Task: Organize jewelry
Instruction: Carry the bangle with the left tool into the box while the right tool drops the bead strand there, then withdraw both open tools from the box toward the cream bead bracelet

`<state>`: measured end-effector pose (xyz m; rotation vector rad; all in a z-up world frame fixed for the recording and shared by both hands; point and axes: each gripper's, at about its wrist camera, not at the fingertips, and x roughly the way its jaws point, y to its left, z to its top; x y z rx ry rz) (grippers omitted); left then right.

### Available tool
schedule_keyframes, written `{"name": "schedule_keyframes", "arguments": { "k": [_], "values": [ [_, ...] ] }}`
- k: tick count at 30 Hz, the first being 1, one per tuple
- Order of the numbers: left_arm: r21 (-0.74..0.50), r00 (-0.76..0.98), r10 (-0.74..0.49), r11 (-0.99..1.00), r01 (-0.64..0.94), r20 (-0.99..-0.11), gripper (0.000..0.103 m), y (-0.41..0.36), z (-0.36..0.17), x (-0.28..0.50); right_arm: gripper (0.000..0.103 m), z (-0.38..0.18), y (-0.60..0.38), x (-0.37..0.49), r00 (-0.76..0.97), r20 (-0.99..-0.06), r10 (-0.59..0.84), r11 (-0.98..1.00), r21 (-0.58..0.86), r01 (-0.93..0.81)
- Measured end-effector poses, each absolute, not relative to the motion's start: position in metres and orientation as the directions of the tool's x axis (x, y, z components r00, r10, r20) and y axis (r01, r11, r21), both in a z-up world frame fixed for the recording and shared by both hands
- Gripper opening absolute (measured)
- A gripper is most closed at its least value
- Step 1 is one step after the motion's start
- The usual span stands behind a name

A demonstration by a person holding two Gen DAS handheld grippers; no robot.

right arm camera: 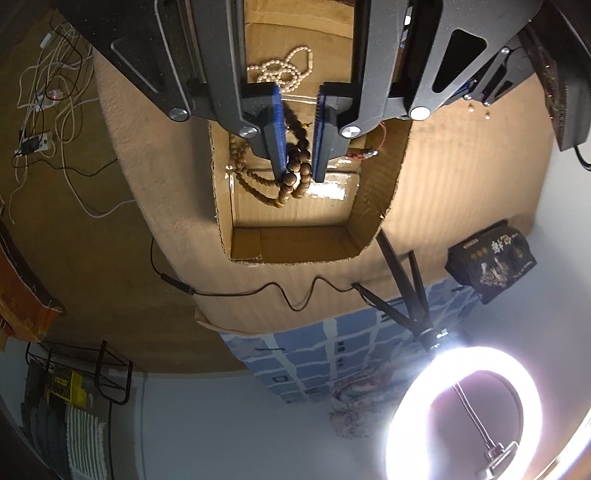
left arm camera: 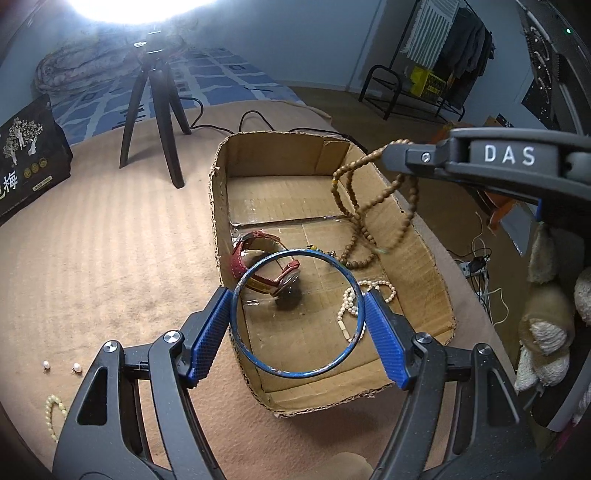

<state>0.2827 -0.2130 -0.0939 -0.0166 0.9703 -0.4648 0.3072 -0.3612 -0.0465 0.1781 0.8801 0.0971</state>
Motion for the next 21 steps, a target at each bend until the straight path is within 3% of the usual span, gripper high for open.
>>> {"name": "schedule_keyframes", "arguments": {
  "k": [3,21],
  "values": [
    [-0.225,0.471,-0.386,0.905,0.362,-0.793,0.076,-0.212,-0.094,0.284,0.048,-0.047,-0.363,0.307,0.634,-0.758,0.154,0.979,0.206,0.008],
    [-0.206,0.488,-0.363,0.916,0.346,-0.794,0.076,-0.191,-0.085,0.278,0.050,-0.041,-0.360,0.297,0.643,-0.754,0.134,0.980,0.198,0.029]
  ]
}}
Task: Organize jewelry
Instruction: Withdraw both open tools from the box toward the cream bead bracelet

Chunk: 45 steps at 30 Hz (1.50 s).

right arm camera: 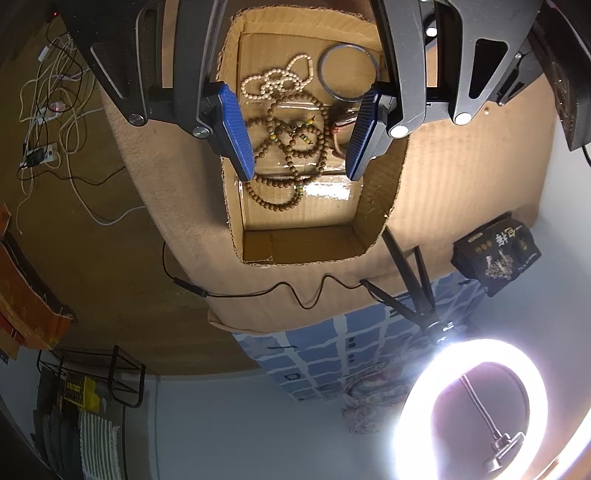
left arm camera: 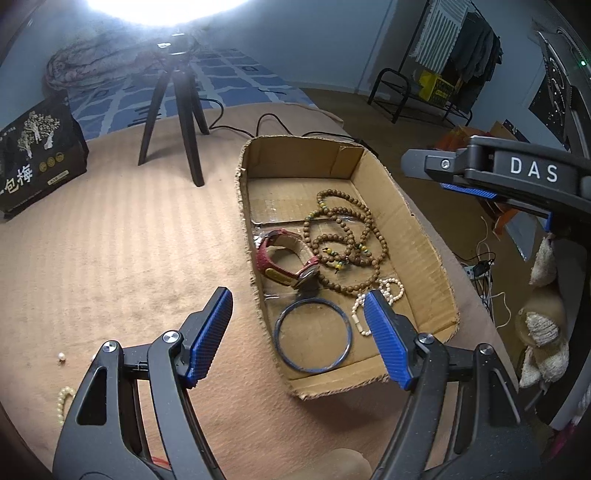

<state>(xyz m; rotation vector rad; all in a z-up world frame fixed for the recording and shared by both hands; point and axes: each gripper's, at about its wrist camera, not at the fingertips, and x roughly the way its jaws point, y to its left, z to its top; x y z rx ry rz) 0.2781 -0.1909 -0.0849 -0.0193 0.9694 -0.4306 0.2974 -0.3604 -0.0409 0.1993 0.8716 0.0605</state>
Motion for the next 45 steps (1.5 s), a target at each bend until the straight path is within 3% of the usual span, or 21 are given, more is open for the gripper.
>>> {"name": "schedule_keyframes", "arguments": {
  "k": [4,11,19,27,30,40,43,45],
  "values": [
    [-0.188,0.505,-0.348,0.921,0.341,-0.790,0.076,-0.174,-0.079,0.272,0.054,-0.036,-0.355,0.291,0.648,-0.750,0.131,0.980,0.196,0.028],
    [-0.153,0.541,-0.307,0.938,0.311,-0.783,0.076,-0.123,-0.065,0.260,0.071,-0.023,-0.339,0.274,0.674,-0.726,0.134,0.982,0.190,0.009],
    [-0.104,0.594,-0.203,0.975,0.196,-0.779,0.076,-0.029,-0.057,0.248,0.079,-0.016,-0.303,0.248,0.681,-0.706,0.194,0.980,0.174,-0.099],
    [-0.159,0.534,-0.188,0.982,0.099,-0.825,0.076,0.036,-0.071,0.240,0.079,-0.036,-0.251,0.239,0.640,-0.721,0.265,0.962,0.148,-0.231],
    [-0.195,0.497,-0.199,0.979,0.062,-0.845,0.059,0.051,-0.085,0.240,0.079,-0.048,-0.228,0.246,0.580,-0.759,0.295,0.948,0.158,-0.275],
    [-0.230,0.365,-0.227,0.973,0.034,-0.903,0.041,0.066,-0.135,0.244,0.079,-0.094,-0.164,0.270,0.396,-0.840,0.371,0.906,0.233,-0.353],
    [-0.230,0.345,-0.229,0.973,0.039,-0.910,0.041,0.064,-0.142,0.245,0.068,-0.104,-0.151,0.275,0.355,-0.847,0.396,0.894,0.268,-0.359],
    [-0.231,0.334,-0.232,0.972,0.044,-0.914,0.041,0.064,-0.146,0.245,0.054,-0.111,-0.143,0.279,0.334,-0.852,0.402,0.890,0.279,-0.360]
  ]
}}
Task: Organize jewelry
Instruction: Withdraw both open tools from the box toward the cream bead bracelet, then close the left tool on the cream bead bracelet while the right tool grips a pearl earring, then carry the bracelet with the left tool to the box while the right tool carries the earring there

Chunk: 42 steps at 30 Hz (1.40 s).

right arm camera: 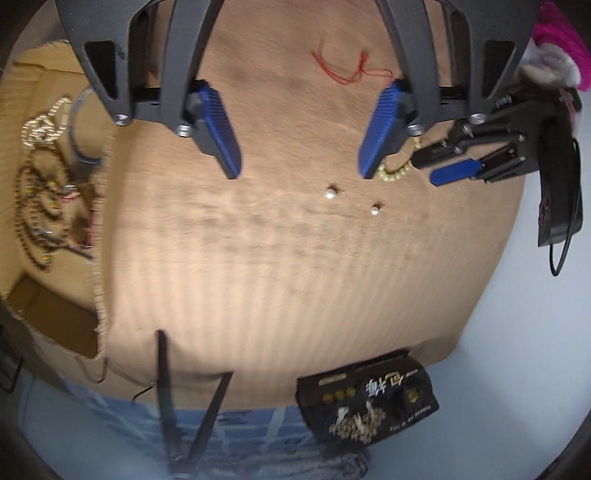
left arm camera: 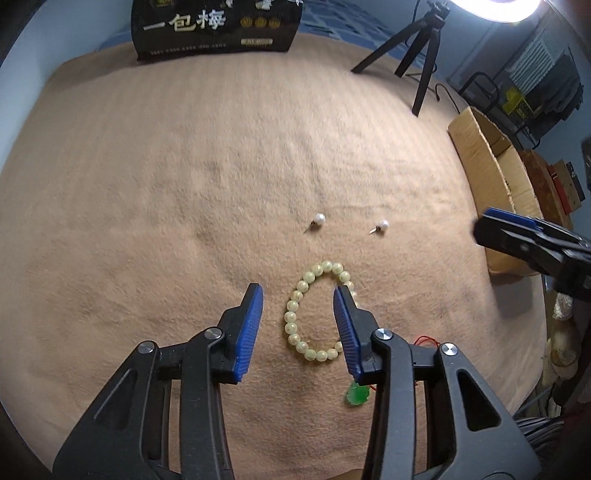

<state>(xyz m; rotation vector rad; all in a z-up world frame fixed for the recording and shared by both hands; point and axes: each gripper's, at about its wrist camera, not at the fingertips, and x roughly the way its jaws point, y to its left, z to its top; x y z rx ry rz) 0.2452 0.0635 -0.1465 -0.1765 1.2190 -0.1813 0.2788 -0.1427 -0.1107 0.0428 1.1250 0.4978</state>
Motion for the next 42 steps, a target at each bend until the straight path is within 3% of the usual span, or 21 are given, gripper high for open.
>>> {"name": "schedule_keyframes", "arguments": {
  "k": [5,20,25,27,31,42],
  "values": [
    [-0.216,0.305,-0.223,0.975,0.058,-0.926,0.036,0.063,-0.159,0.245,0.039,-0.130,-0.119,0.289,0.287,-0.870,0.400,0.887,0.288,-0.361],
    [-0.198,0.301,-0.209,0.978,0.065,-0.931,0.030,0.059,-0.169,0.248,0.024,-0.153,-0.092,0.307,0.271,-0.894,0.357,0.899,0.249,-0.360],
    [-0.177,0.308,-0.190,0.982,0.068,-0.932,0.023,0.056,-0.170,0.250,0.019,-0.159,-0.080,0.310,0.275,-0.905,0.325,0.903,0.211,-0.375],
    [-0.172,0.310,-0.186,0.983,0.070,-0.932,0.015,0.056,-0.170,0.251,0.012,-0.161,-0.075,0.311,0.280,-0.908,0.312,0.904,0.193,-0.382],
    [-0.170,0.315,-0.181,0.983,0.062,-0.932,0.007,0.059,-0.172,0.252,0.010,-0.161,-0.068,0.311,0.291,-0.907,0.303,0.903,0.175,-0.393],
    [-0.215,0.354,-0.215,0.976,0.041,-0.910,0.006,0.069,-0.156,0.249,0.009,-0.146,-0.081,0.300,0.322,-0.889,0.326,0.896,0.182,-0.404]
  ]
}}
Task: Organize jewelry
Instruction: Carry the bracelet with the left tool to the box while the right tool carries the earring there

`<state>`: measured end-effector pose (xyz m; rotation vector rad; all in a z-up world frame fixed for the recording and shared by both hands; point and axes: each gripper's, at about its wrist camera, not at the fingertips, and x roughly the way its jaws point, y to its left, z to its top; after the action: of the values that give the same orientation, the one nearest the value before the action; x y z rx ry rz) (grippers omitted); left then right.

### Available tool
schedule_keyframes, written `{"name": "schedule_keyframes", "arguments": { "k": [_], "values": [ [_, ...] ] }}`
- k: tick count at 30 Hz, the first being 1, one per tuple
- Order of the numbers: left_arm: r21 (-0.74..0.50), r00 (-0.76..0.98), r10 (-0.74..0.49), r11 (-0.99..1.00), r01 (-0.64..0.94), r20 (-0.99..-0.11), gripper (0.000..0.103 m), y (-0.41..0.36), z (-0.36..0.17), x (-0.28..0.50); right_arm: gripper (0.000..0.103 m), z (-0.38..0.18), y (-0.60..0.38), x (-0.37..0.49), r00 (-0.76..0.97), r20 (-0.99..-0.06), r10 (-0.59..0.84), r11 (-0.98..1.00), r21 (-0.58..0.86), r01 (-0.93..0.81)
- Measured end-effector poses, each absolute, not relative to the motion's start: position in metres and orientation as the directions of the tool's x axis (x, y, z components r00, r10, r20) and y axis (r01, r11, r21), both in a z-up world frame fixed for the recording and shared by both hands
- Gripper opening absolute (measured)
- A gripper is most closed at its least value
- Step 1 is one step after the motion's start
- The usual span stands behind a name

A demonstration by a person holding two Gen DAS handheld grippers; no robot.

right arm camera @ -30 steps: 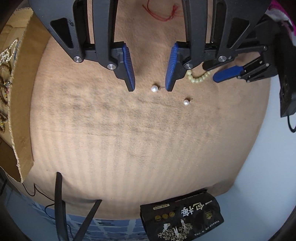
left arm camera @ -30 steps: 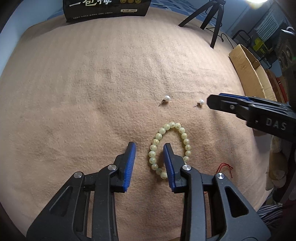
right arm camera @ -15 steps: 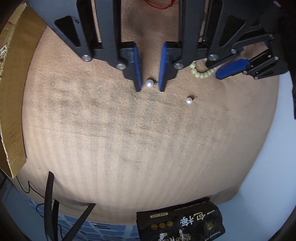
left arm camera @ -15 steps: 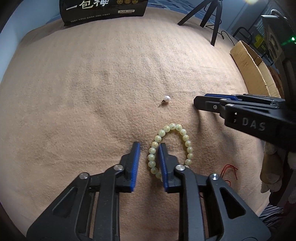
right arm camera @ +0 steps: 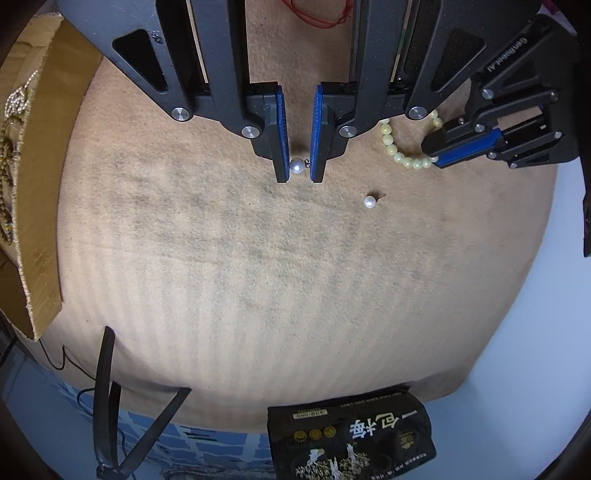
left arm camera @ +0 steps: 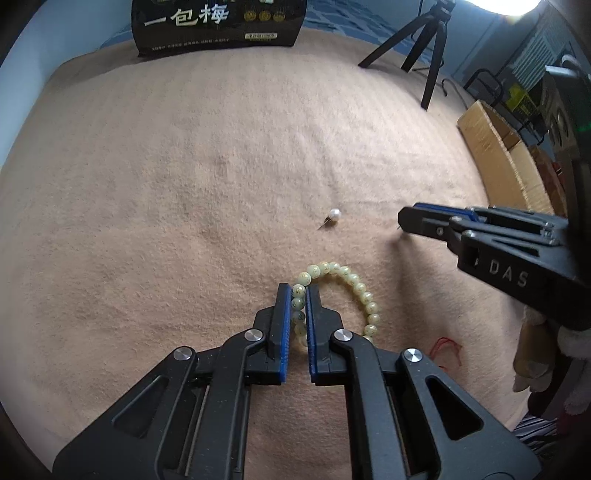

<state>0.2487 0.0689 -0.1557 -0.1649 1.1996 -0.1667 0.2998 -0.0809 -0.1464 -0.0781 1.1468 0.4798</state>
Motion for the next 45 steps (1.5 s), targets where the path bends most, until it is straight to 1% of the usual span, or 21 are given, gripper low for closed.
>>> {"name": "schedule_keyframes", "arguments": {
  "k": [8,24,34,45],
  "values": [
    [-0.277,0.403,-0.276,0.959,0.056,-0.873,0.006,0.063,-0.128,0.243,0.009,-0.123,-0.098,0.290,0.355,-0.868,0.347,0.895,0.194,-0.401],
    [-0.331,0.484,-0.356,0.933,0.141,-0.799,0.006,0.017,-0.077,0.246,0.009,-0.088,-0.164,0.277,0.462,-0.827,0.321,0.926,0.171,-0.338],
    [-0.349,0.496,-0.416,0.909,0.227,-0.762,0.006,-0.039,-0.057,0.255,0.009,-0.071,-0.227,0.268,0.526,-0.801,0.286,0.950,0.166,-0.264],
    [-0.369,0.484,-0.485,0.873,0.318,-0.729,0.006,-0.103,-0.047,0.259,0.009,-0.073,-0.293,0.268,0.557,-0.803,0.214,0.975,0.145,-0.167]
  ]
}}
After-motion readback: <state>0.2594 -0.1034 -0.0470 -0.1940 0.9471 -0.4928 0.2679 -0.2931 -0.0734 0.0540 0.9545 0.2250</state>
